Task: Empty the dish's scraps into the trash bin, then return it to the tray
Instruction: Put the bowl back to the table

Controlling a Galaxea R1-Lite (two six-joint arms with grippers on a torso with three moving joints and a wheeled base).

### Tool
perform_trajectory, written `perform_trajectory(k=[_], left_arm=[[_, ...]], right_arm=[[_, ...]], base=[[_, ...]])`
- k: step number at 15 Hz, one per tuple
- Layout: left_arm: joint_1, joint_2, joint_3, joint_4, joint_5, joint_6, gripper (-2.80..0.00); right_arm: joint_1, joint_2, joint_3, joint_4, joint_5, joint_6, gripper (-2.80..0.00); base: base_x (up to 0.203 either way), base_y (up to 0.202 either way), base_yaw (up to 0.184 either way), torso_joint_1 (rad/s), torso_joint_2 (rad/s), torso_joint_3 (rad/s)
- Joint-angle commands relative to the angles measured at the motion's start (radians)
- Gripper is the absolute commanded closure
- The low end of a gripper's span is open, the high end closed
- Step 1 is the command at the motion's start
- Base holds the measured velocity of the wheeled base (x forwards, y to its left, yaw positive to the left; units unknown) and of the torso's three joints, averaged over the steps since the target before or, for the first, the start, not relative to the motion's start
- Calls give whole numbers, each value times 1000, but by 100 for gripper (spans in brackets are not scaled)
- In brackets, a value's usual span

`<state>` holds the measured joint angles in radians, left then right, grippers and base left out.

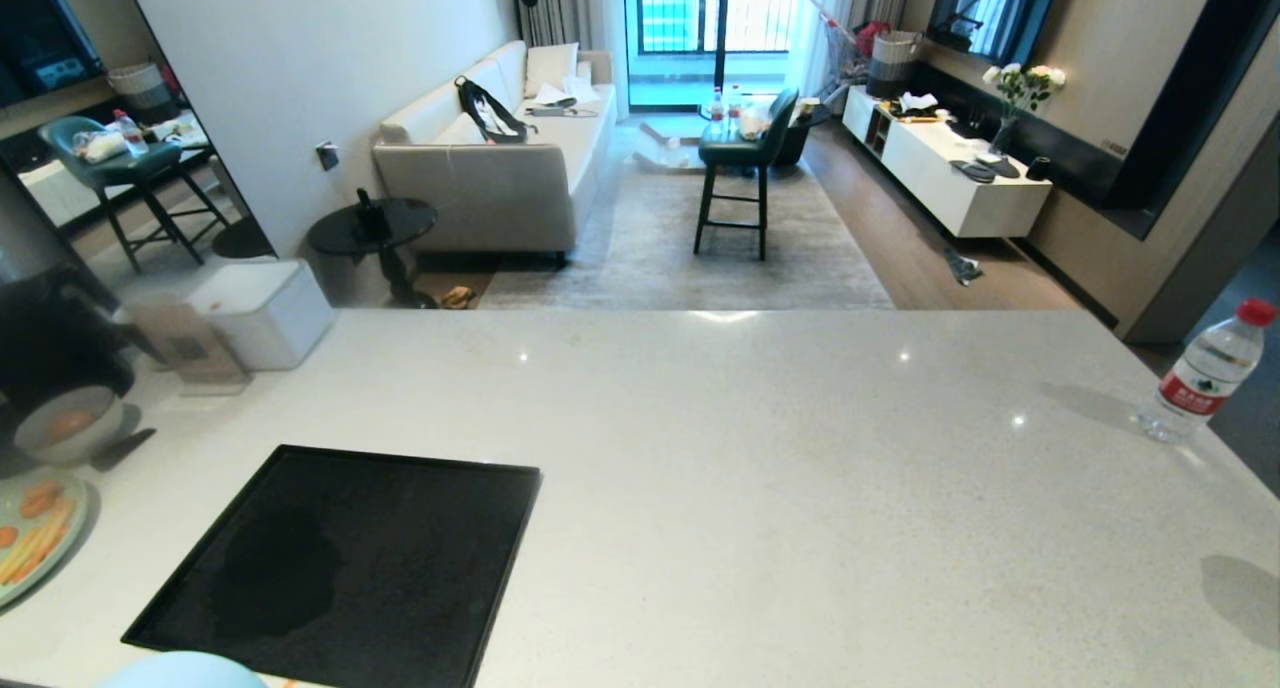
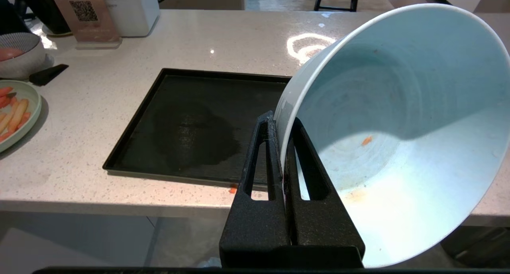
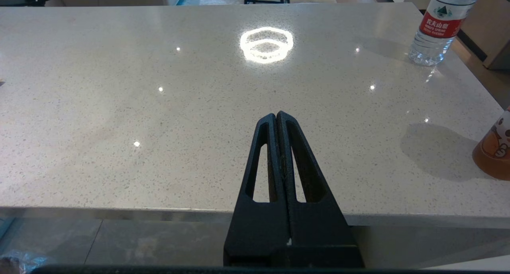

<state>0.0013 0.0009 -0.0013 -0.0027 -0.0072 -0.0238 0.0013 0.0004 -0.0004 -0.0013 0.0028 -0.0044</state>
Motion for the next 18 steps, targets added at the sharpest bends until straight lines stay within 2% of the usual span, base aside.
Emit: perform_trajectory(k=[1,4,6,11,14,18], left_arm=[[0,28,-6,16,2,-2,0],[-3,146,-22,24,-1,0,0],[-5,261,-93,65,-1,-1,0],[4,684,-275,121,12,-3,0],[43,1018,-441,127,22,-1,0],[130,1448,-720,130,27,1,0]], right_arm=[[0,0,0,0,0,0,0],[0,0,0,0,0,0,0],[0,0,0,0,0,0,0],[0,0,0,0,0,0,0],[0,0,0,0,0,0,0],[0,0,0,0,0,0,0]], base=[[0,0,0,0,0,0],[0,0,0,0,0,0],[0,0,0,0,0,0],[0,0,0,0,0,0],[0,0,0,0,0,0],[0,0,0,0,0,0]])
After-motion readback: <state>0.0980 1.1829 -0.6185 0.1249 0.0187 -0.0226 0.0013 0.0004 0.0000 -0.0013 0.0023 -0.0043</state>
